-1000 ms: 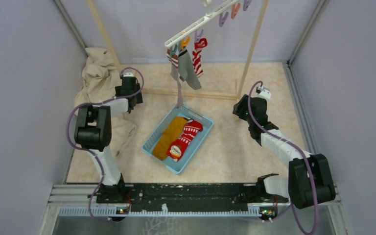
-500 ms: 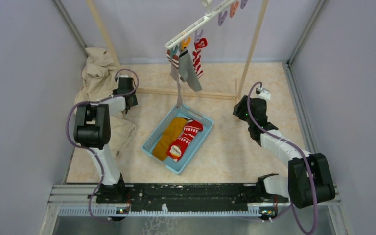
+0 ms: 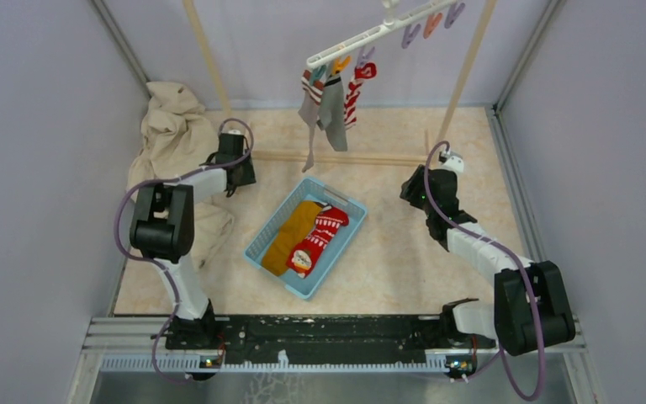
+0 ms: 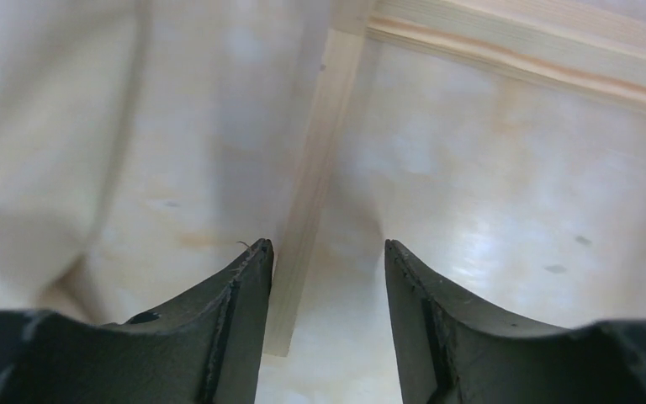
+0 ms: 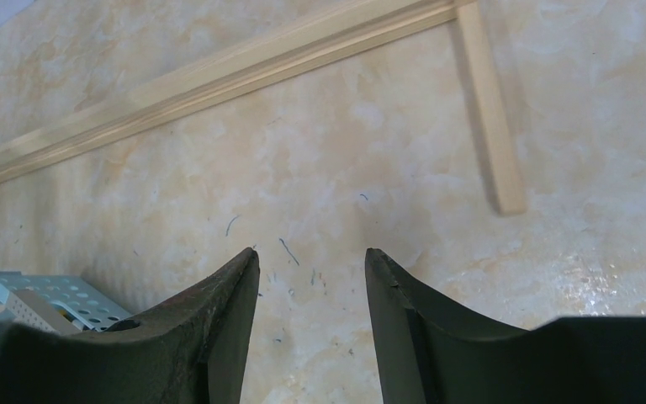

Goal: Clip the socks to the hanger
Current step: Move the clothesline to the center of the board.

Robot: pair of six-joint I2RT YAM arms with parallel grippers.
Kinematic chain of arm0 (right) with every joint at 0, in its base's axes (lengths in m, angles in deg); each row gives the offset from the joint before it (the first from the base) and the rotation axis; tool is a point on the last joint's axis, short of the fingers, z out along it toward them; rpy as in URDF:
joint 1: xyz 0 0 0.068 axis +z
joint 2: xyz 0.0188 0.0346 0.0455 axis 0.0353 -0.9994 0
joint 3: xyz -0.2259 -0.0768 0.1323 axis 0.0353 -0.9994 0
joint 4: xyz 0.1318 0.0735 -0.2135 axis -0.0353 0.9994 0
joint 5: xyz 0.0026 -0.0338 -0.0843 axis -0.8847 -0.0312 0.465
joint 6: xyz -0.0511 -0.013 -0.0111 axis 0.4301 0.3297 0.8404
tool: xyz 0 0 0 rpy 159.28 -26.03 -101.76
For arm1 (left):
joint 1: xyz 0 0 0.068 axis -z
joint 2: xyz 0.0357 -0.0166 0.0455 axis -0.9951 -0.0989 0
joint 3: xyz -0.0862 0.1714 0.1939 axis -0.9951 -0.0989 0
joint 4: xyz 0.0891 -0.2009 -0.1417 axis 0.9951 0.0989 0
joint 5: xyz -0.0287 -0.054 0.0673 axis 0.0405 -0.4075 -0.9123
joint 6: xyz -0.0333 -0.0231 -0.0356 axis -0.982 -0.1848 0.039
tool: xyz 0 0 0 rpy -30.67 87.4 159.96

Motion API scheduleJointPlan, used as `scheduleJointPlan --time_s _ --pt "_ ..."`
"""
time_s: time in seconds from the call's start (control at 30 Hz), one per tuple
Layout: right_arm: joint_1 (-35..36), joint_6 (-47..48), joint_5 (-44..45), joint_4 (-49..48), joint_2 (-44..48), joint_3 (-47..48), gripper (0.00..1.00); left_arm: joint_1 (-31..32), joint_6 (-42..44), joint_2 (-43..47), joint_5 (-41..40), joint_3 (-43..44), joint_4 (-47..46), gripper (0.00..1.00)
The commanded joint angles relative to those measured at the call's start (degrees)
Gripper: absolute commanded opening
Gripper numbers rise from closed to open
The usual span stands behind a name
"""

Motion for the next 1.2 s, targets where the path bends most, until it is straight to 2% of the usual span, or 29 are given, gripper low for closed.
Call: scheduleJointPlan --time_s 0.0,0.17,0.47,0.6,0.77,0.9,1.0,1.17 --pt "-0.5 0.3 1.8 -1.1 -0.2 1.1 0.5 4.4 -4.0 1.7 11.3 -1.9 0.3 0.58" --pt "-0.5 0.0 2.9 -0.6 -0.5 1.8 0.49 5.0 -5.7 1.8 13.0 -3.8 -1.6 0.67" --pt "-2.9 -3.3 9.5 2.5 -2.2 5.6 0.48 5.0 -6.9 3.8 15.6 -6.0 -3.7 0.65" --pt "-11.6 -12.1 -7.9 0.5 -7.1 7.4 0.48 5.0 -6.7 4.3 19.4 -7.7 -6.6 0.62" --pt "-12.4 -10.3 -18.3 -3.8 -16.5 12.4 0.49 5.0 -7.9 5.3 22.9 -9.4 -9.8 0.63" --pt "-9.3 -6.0 -21.8 -6.7 -22.3 17.0 0.4 5.0 -8.0 5.7 23.7 -9.7 -10.2 0.65" --pt "-5.6 -3.5 -19.9 -7.2 -25.3 21.5 0.36 5.0 -7.9 6.1 23.4 -10.4 -10.8 0.66" --pt "-4.0 -2.2 -17.6 -5.6 -29.8 30.1 0.07 5.0 -8.1 5.9 23.9 -11.0 -11.1 0.66"
